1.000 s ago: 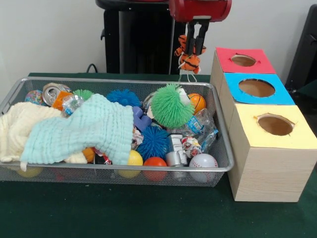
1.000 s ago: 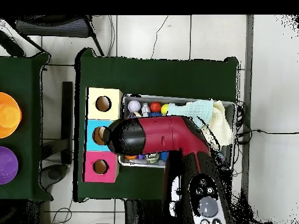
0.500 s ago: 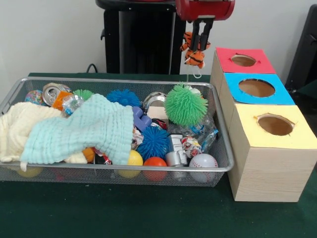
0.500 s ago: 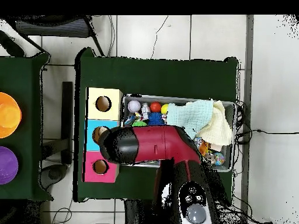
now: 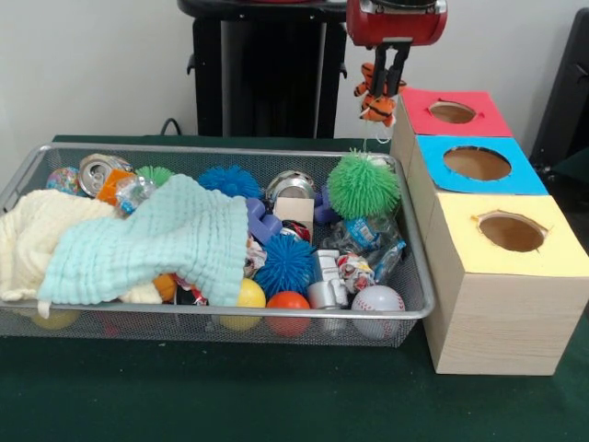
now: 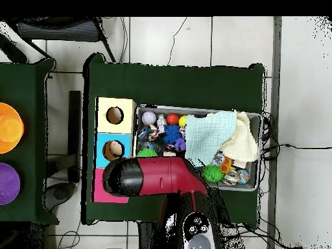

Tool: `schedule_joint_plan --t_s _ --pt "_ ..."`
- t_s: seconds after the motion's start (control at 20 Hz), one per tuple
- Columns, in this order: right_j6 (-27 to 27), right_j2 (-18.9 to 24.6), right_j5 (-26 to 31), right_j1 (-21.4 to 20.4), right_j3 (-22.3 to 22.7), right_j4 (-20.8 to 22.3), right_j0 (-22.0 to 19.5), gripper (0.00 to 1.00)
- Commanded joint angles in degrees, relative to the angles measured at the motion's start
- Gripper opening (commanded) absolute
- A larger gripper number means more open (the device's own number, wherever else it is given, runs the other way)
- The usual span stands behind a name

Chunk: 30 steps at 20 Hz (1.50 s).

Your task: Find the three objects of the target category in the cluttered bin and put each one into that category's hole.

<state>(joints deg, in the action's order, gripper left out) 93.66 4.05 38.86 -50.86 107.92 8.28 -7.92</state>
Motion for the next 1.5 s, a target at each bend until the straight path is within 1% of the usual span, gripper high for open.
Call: schedule_joint_plan --t_s 0.05,0.25,0.5,0.65,0.75,0.85,0.95,1.1,1.2,1.25,1.4,1.45,1.5 --pt "18.17 -2.16 -10.53 3.4 8.55 -4.02 1.79 0.0" --pt "19.11 -2.6 -12.14 3.66 9.82 -5.59 3.1 0.0" --pt "21.52 -3.61 -12.51 2.56 11.9 -7.99 5.79 0.0" --pt "21.78 -3.42 -12.73 2.21 13.0 -9.1 6.12 0.0" --pt "22.3 -4.85 -11.5 1.5 12.35 -8.98 7.44 0.0" --pt "22.43 -6.5 -8.86 -0.26 11.68 -8.79 8.59 0.0" --pt "22.35 -6.8 -7.63 -1.49 12.52 -9.46 8.74 0.0" --pt "22.9 -6.67 -8.89 -1.41 13.81 -10.68 9.03 0.0" --pt "23.73 -6.1 -10.56 -0.98 15.2 -12.3 9.17 0.0" --pt "24.41 -6.61 -10.97 -1.14 15.46 -12.61 9.97 0.0" --pt "25.47 -8.68 -8.6 -3.52 14.98 -13.32 12.52 0.0" --pt "25.34 -9.23 -6.55 -4.02 13.53 -13.51 12.96 0.0" --pt "25.31 -9.47 -5.68 -4.6 13.35 -13.93 13.3 0.0"
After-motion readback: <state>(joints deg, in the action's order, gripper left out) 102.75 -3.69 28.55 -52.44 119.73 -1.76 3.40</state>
